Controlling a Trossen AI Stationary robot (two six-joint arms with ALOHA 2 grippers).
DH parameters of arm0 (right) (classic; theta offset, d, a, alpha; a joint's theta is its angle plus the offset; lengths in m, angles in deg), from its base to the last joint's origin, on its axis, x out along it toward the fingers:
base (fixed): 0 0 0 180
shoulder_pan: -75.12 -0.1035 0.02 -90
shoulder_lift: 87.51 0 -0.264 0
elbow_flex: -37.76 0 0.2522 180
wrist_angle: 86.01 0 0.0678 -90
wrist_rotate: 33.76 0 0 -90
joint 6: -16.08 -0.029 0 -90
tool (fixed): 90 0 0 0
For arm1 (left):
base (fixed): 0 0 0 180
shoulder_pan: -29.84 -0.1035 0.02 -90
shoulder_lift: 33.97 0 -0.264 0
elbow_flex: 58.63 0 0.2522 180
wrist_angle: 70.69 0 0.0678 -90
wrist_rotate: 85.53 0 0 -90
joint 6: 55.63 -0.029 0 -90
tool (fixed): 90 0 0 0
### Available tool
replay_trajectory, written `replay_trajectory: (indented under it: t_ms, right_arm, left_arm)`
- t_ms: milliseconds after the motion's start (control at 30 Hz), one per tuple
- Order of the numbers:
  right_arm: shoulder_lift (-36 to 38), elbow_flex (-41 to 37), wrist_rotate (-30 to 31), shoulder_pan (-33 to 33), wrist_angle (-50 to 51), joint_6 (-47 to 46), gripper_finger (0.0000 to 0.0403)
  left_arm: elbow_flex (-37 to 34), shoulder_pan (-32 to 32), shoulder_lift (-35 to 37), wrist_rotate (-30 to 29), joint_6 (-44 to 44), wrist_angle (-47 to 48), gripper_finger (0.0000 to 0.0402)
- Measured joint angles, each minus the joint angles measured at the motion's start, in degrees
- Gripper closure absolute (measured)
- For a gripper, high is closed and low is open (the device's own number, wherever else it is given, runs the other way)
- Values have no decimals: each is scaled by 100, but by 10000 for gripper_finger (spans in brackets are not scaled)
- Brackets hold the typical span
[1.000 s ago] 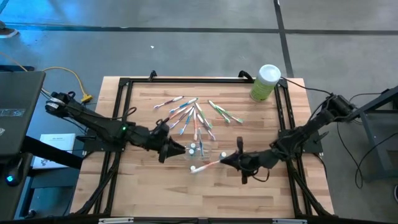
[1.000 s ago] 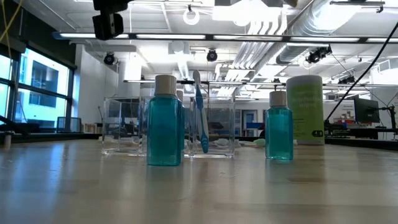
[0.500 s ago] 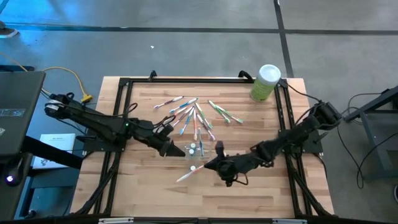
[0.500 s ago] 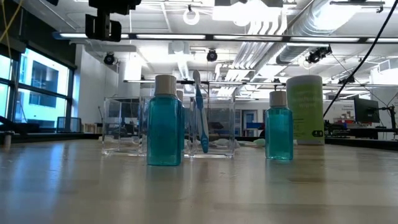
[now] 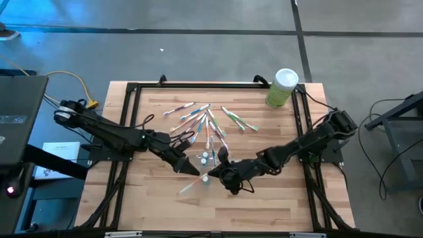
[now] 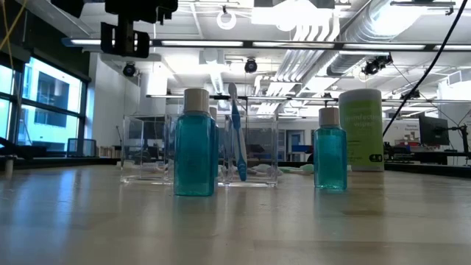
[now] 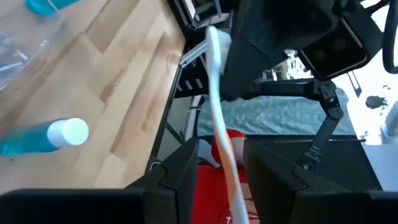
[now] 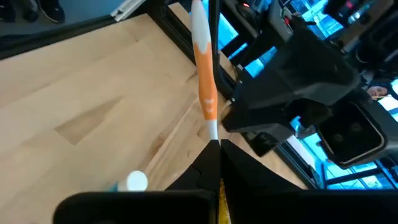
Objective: Pick & Place toothbrushing station
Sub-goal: Put the orange toothbrush into the transparent organizer
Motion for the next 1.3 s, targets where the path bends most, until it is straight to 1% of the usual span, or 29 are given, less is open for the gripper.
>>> replay_trajectory:
  t_ms: [67, 200, 433, 567, 700, 900, 1033, 1300]
  right_arm:
    - [-1, 0, 1, 67, 1, 26, 400]
    - [-1, 0, -3, 196, -2, 64, 400]
    - [-1, 0, -112, 309, 74, 64, 400]
    - [-1, 0, -153, 303, 120, 64, 400]
    - [-1, 0, -158, 305, 160, 62, 400]
    - [-3, 0, -148, 305, 295, 56, 400]
    - [-3, 0, -148, 305, 293, 58, 400]
    - [-3, 4, -154, 305, 249, 58, 401]
  left_arm:
    - [0, 0, -82, 15, -3, -105, 275]
    - [0, -64, -246, 235, -20, -262, 275]
    - [-2, -156, -585, 248, -217, -672, 275]
    - [-2, -222, -586, 242, -494, -708, 275]
    - [-2, -247, -586, 225, -555, -699, 275]
    - [-2, -243, -586, 50, -753, -695, 278]
    - [-2, -275, -653, 50, -761, -677, 305]
    - [-5, -278, -836, 43, -998, -659, 386]
